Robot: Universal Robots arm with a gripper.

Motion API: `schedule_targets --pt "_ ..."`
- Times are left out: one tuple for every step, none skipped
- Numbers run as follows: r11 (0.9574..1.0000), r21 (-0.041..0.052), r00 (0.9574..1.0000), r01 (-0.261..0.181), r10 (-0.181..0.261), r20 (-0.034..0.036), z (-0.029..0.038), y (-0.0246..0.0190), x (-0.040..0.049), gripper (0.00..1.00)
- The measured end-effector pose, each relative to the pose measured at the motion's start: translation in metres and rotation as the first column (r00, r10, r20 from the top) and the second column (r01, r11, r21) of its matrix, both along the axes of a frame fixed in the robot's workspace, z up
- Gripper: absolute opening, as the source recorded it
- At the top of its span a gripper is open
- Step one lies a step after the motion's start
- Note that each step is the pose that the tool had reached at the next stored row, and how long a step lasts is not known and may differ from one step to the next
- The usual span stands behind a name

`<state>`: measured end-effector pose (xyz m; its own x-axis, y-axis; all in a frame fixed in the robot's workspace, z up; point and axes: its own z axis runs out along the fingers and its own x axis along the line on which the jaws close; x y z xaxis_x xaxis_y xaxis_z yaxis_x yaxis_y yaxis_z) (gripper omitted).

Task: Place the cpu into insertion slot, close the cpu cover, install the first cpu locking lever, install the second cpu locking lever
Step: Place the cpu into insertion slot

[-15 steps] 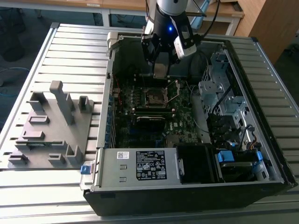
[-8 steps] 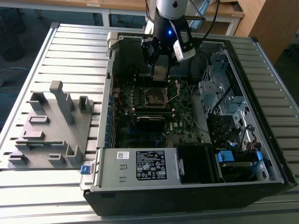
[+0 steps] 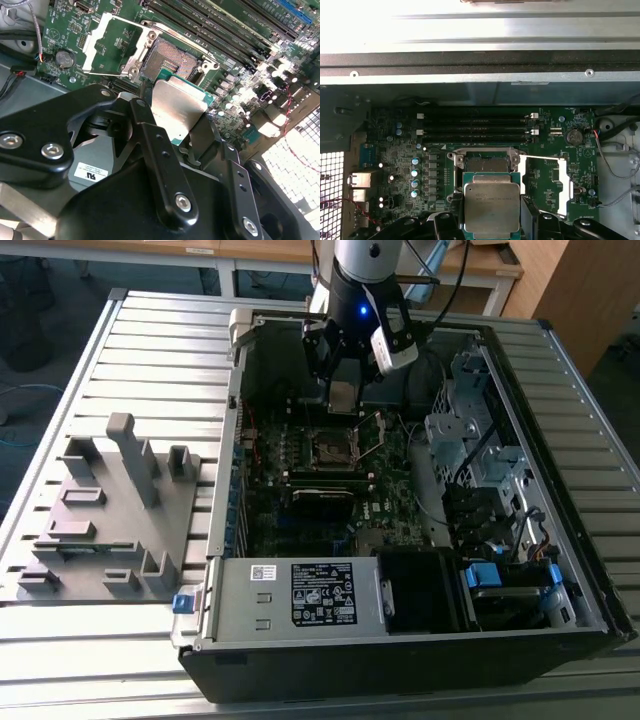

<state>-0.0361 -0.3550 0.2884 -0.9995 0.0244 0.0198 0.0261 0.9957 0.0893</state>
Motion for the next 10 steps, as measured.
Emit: schedule_targets --pt "1.0 0.0 1.0 0.0 0.0 0.0 0.0 0.0 0.0 0.54" --pt "1.0 0.0 1.0 0.0 0.0 0.0 -0.0001 0.0 0.0 0.54" --pt "1.0 0.0002 1.0 0.0 0.0 0.0001 -0.0004 0.0 0.0 0.54" --pt "1.0 0.0003 1.0 0.0 0.0 0.0002 -0.0007 0.0 0.0 0.54" --pt "1.0 0.0001 1.0 0.0 0.0 0.0 -0.0008 0.0 0.0 0.54" --pt "1.0 0.0 1.0 0.0 0.0 0.0 -0.0015 0.0 0.0 0.54" --pt "1.0 -0.0001 1.0 0.0 0.0 0.0 -0.0024 0.0 0.0 0.54" --pt "1.0 0.0 1.0 0.0 0.0 0.0 -0.0025 0.0 0.0 0.54" --pt "1.0 0.0001 1.0 0.0 0.0 0.0 -0.0026 0.0 0.0 0.54" --pt "1.0 0.0003 1.0 0.0 0.0 0.0002 -0.0029 0.0 0.0 0.54"
